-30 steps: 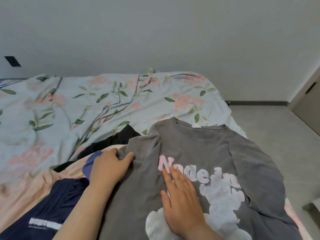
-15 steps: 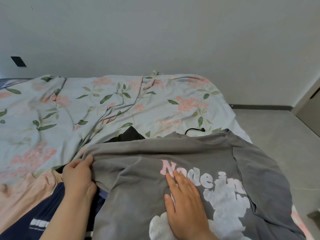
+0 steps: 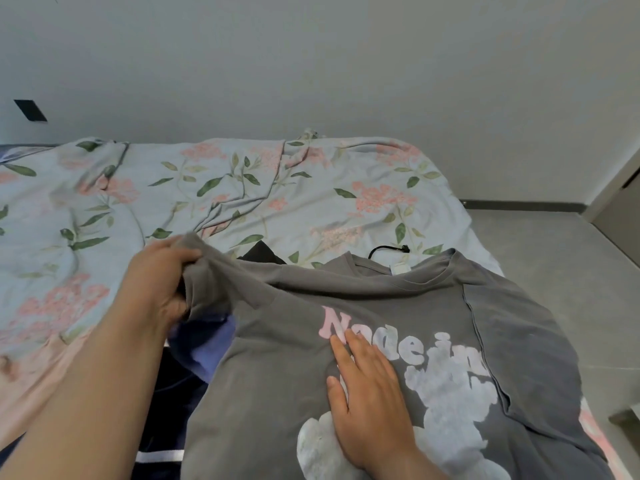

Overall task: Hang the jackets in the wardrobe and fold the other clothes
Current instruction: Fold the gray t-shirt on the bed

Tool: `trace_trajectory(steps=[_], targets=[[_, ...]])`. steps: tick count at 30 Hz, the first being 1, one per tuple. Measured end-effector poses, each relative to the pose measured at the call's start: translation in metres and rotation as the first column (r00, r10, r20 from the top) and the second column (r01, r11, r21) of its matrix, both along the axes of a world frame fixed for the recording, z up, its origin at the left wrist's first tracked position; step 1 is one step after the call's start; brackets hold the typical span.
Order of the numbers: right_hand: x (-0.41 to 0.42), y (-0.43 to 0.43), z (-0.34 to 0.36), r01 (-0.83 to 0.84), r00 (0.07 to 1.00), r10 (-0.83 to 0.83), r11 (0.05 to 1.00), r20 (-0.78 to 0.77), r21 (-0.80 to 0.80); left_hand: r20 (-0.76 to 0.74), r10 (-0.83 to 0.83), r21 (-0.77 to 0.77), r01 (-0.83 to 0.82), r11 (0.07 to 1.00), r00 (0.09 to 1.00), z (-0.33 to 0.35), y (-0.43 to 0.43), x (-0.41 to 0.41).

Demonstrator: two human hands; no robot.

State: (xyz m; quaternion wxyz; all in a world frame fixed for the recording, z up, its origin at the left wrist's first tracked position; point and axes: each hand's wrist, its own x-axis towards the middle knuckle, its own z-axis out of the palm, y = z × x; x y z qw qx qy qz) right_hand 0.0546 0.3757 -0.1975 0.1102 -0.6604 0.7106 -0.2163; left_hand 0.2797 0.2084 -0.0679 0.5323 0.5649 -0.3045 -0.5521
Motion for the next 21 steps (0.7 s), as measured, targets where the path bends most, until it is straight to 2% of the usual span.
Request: trace_trajectory(steps=[2, 3, 5, 6, 8, 10, 11, 12, 13, 14, 15, 17, 19, 20, 21], targets=[[0.0, 0.001, 0.0, -0.006, 0.999, 0.006, 1.0, 0.04, -0.009, 0.214, -0.142, -0.068, 0.159, 0.985, 0.967, 0.016, 0.012, -0.023], [0.0, 0.001, 0.001, -0.016, 0.998, 0.016, 1.0, 0.056, -0.01, 0.254, -0.268, -0.04, 0.287, 0.957, 0.929, 0.016, 0.023, -0.037], [0.003, -0.001, 0.005, -0.025, 0.999, 0.025, 1.0, 0.042, 0.001, 0.18, -0.518, 0.05, 0.519, 0.854, 0.836, 0.007, 0.046, -0.066], [0.002, 0.0, 0.008, -0.011, 1.0, 0.011, 1.0, 0.022, -0.002, 0.146, -0.579, 0.092, 0.572, 0.815, 0.802, 0.0, 0.054, -0.08], [0.005, 0.0, 0.011, 0.009, 1.0, -0.008, 0.999, 0.015, -0.042, 0.186, -0.54, 0.121, 0.526, 0.842, 0.821, -0.005, 0.055, -0.088], [0.004, 0.001, 0.008, 0.018, 1.0, -0.02, 0.996, -0.023, -0.083, 0.268, -0.409, 0.013, 0.421, 0.907, 0.872, -0.008, 0.039, -0.091], [0.003, 0.001, 0.007, 0.009, 0.999, -0.013, 0.995, -0.038, -0.101, 0.369, -0.327, -0.067, 0.376, 0.924, 0.87, -0.008, 0.028, -0.093], [0.001, 0.002, 0.008, 0.005, 0.999, -0.009, 0.994, -0.037, -0.114, 0.535, -0.235, -0.145, 0.362, 0.921, 0.811, -0.008, 0.016, -0.097], [0.0, 0.002, 0.009, 0.006, 1.0, -0.01, 0.992, -0.03, -0.126, 0.695, -0.145, -0.194, 0.378, 0.905, 0.704, -0.01, 0.004, -0.103], [-0.001, 0.002, 0.01, 0.007, 1.0, -0.01, 0.991, -0.021, -0.135, 0.816, -0.091, -0.19, 0.413, 0.891, 0.571, -0.015, -0.007, -0.109], [-0.003, 0.002, 0.01, 0.003, 1.0, -0.003, 0.989, -0.002, -0.148, 0.894, -0.119, -0.11, 0.468, 0.877, 0.433, -0.021, -0.016, -0.116], [-0.007, 0.003, 0.01, -0.036, 0.998, 0.045, 0.983, 0.046, -0.18, 0.921, -0.36, 0.22, 0.567, 0.794, 0.146, -0.039, -0.029, -0.129], [-0.011, 0.0, 0.01, -0.067, 0.996, 0.078, 0.979, 0.051, -0.195, 0.842, -0.522, 0.489, 0.599, 0.635, -0.134, -0.056, -0.033, -0.141], [-0.012, -0.001, 0.01, -0.062, 0.996, 0.074, 0.978, 0.053, -0.199, 0.831, -0.525, 0.517, 0.605, 0.606, -0.183, -0.064, -0.038, -0.147], [-0.013, -0.003, 0.011, -0.053, 0.996, 0.066, 0.977, 0.059, -0.208, 0.848, -0.509, 0.481, 0.618, 0.621, -0.148, -0.067, -0.043, -0.152]])
